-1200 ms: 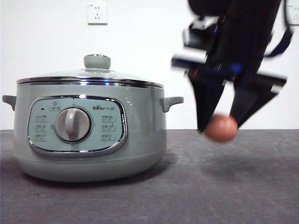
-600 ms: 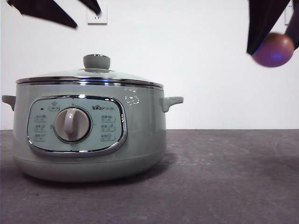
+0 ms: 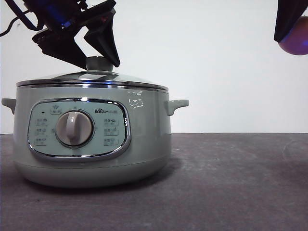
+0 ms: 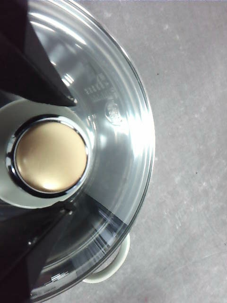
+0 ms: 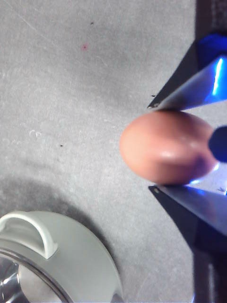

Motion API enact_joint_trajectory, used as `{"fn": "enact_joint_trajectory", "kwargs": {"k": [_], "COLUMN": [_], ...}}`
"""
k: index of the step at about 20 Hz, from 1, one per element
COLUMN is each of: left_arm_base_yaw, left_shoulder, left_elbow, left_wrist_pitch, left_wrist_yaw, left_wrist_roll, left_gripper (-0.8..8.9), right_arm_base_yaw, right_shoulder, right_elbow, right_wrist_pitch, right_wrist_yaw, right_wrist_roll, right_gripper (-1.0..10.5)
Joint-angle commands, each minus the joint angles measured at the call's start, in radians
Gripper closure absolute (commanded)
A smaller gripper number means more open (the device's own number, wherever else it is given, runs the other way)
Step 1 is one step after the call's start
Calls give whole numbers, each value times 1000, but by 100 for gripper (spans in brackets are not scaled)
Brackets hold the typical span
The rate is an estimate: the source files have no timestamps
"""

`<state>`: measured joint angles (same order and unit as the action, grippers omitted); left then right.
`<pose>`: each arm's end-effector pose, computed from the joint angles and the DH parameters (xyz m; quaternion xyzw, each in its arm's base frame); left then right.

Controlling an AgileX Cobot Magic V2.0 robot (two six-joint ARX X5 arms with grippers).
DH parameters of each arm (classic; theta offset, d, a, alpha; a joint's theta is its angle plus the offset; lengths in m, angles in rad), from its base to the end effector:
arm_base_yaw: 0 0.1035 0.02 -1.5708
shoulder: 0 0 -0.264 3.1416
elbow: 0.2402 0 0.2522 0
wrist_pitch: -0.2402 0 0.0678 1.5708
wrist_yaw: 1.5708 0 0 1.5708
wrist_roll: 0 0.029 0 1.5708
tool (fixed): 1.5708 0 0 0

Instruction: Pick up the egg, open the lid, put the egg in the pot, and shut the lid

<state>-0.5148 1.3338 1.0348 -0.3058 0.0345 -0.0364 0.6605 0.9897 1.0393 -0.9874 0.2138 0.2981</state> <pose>0.2514 -0.1434 0.2903 0.0541 0.2939 -0.2536 0.9200 0.1409 0.1017 0.3187 -0.0600 0.4342 0.1346 0.8887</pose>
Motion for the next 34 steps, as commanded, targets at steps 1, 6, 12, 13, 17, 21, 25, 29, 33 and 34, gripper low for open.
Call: {"fn": "enact_joint_trajectory", "kwargs": {"k": [1, 6, 12, 13, 17, 21, 25, 29, 33, 34], "left_arm_base_yaw": [-4, -4, -3, -3, -4, -4, -4, -4, -4, -4], "left_shoulder": [0, 0, -12, -24, -108, -247, -410, -568, -698, -725], "left_elbow": [3, 3, 25, 38, 110, 190, 245, 246, 246, 246], "left_wrist_pitch": [3, -10, 17, 20, 10, -68, -198, -285, -351, -362], "left_wrist_yaw": [-5, -4, -24, -42, -61, -111, -131, -248, -327, -335], "left_wrist_roll": [10, 11, 13, 15, 41, 53, 68, 68, 68, 68], "left_gripper": [472, 794, 822, 822, 822, 822, 822, 822, 822, 822], "right_arm_base_yaw": [0, 0, 0, 0, 2, 9, 37, 57, 75, 85], "right_shoulder": [-2, -3, -5, -5, 0, 73, 272, 515, 742, 802], "right_elbow": [-2, -2, -2, -2, -2, 71, 285, 530, 713, 755], "right_wrist_pitch": [5, 5, 15, 33, 146, 228, 198, 159, 137, 122], "right_wrist_yaw": [5, 4, -5, -7, -130, -268, -269, -320, -320, -320], "right_wrist_roll": [-5, -5, -6, -12, -51, -89, -177, -245, -286, -295], "right_gripper": [958, 958, 958, 958, 959, 959, 959, 959, 959, 959]}}
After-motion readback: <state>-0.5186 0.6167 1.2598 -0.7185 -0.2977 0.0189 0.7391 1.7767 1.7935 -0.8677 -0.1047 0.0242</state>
